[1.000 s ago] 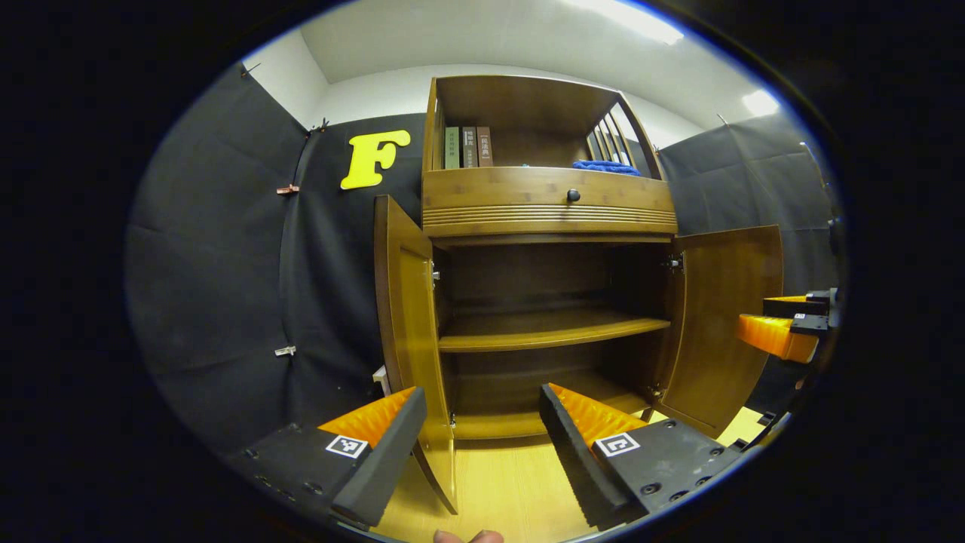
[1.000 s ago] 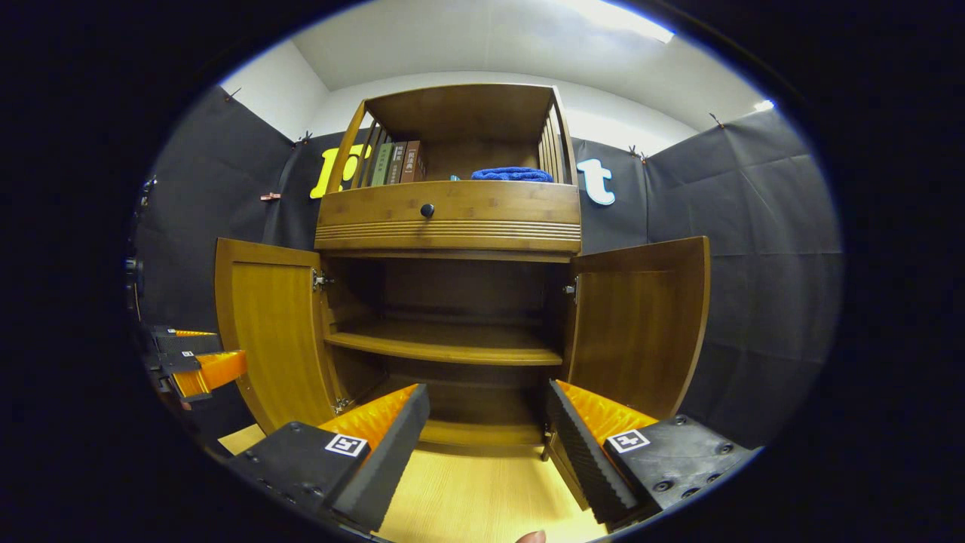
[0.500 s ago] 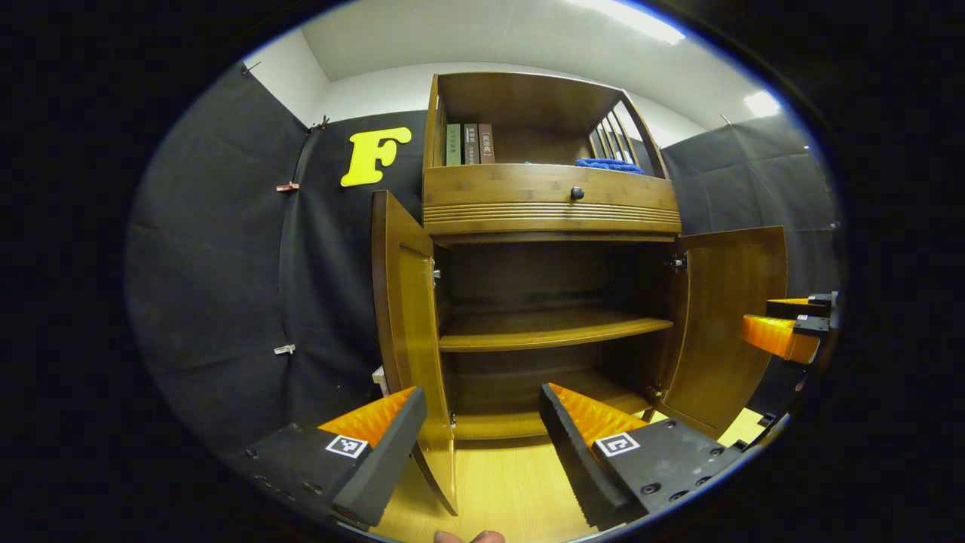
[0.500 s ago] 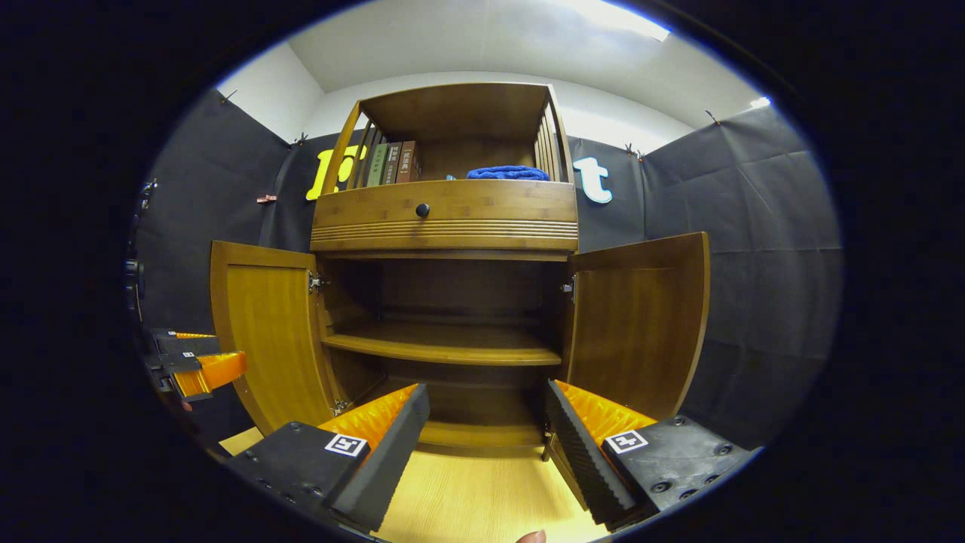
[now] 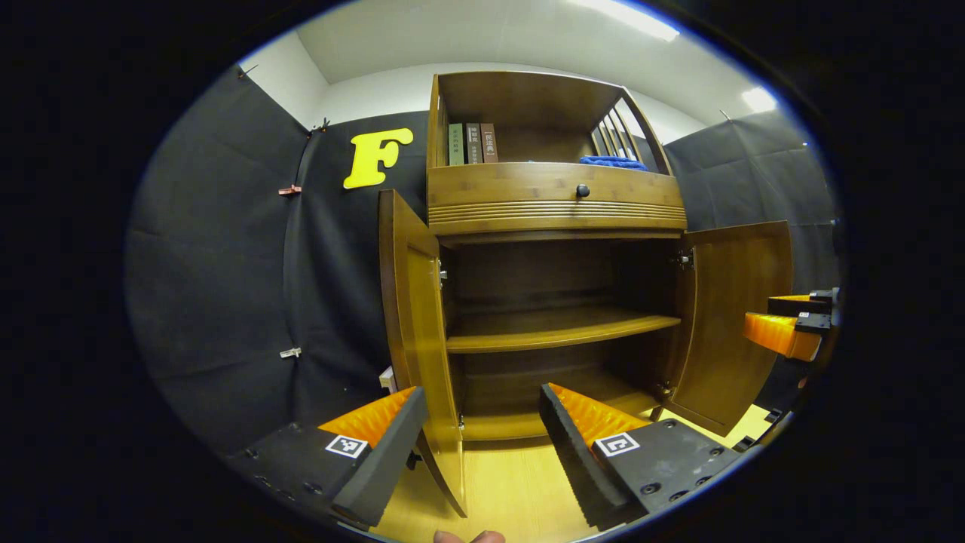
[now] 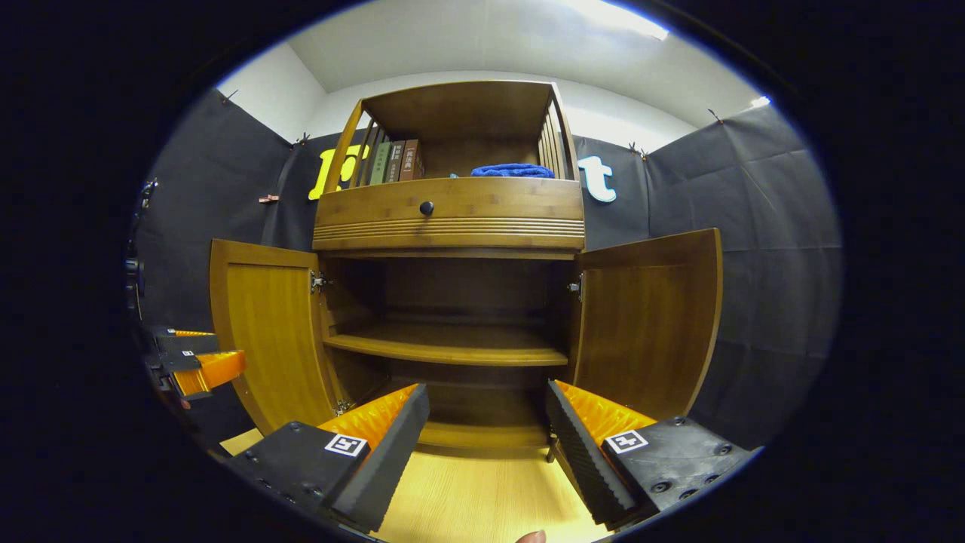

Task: Open the right door of the double-door shoe cabinet with the right hand, and open the left door with the left hand.

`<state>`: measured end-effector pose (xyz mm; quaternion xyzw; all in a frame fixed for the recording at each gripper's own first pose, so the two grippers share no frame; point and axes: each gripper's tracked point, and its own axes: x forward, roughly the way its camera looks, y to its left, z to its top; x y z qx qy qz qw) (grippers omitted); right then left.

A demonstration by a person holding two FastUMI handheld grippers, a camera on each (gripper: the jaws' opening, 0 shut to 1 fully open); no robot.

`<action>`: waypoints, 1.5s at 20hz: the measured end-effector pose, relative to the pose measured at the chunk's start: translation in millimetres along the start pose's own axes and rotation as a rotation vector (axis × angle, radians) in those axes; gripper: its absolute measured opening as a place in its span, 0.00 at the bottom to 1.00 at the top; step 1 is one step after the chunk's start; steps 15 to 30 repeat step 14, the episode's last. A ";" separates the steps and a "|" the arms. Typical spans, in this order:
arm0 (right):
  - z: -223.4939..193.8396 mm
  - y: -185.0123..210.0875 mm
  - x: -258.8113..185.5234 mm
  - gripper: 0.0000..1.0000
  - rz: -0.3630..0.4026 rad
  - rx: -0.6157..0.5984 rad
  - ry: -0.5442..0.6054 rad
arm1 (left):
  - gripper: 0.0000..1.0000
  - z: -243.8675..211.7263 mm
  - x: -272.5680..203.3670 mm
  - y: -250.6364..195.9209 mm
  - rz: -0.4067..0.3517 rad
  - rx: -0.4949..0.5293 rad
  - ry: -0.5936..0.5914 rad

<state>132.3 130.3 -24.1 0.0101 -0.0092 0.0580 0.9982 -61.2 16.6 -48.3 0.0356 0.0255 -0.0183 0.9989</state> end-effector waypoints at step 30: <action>5.0 1.5 15.4 0.98 -0.008 0.005 -0.011 | 0.93 12.4 42.0 -26.6 -0.019 0.012 -0.040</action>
